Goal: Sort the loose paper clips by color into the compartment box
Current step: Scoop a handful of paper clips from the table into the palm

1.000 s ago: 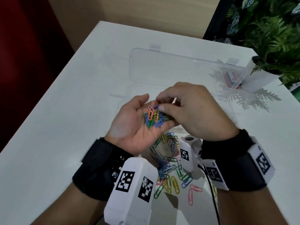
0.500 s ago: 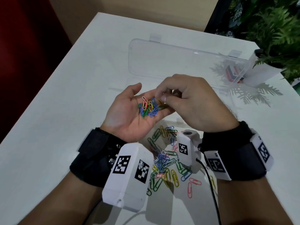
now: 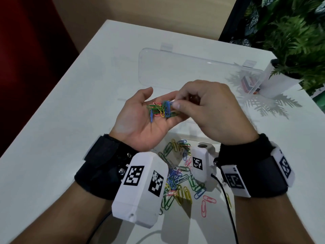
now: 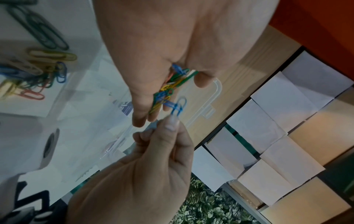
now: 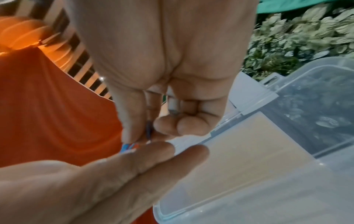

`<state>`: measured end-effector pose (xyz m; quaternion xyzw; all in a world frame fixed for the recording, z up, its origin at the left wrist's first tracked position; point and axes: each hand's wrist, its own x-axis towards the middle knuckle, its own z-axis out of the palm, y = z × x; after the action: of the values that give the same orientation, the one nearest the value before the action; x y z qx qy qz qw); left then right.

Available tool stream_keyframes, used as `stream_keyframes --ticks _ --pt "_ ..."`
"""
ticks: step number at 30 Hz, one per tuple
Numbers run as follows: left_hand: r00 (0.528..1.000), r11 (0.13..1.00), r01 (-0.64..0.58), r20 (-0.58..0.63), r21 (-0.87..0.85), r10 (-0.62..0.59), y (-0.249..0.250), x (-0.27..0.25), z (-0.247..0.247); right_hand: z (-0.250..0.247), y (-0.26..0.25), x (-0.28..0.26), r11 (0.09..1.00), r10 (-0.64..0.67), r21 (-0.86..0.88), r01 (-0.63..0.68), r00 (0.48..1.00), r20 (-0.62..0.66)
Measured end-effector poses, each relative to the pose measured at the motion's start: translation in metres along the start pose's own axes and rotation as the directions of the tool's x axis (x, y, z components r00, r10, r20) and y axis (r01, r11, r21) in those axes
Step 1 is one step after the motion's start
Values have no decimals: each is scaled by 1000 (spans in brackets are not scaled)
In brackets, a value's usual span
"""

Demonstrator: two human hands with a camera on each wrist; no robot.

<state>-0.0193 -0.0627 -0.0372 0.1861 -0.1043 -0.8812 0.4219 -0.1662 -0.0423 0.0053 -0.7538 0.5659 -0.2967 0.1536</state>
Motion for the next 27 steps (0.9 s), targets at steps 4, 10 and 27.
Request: stream_keyframes --ticks 4,10,27 --pt "999 999 -7 42 -39 9 1 9 -2 3 7 2 998 55 -4 -56 992 -115" --pt "995 1000 -16 99 -20 18 4 16 3 13 10 5 997 74 -24 -80 980 -183" --pt "991 991 -129 -34 27 130 24 15 3 -26 53 -1 962 271 114 -249 922 -275"
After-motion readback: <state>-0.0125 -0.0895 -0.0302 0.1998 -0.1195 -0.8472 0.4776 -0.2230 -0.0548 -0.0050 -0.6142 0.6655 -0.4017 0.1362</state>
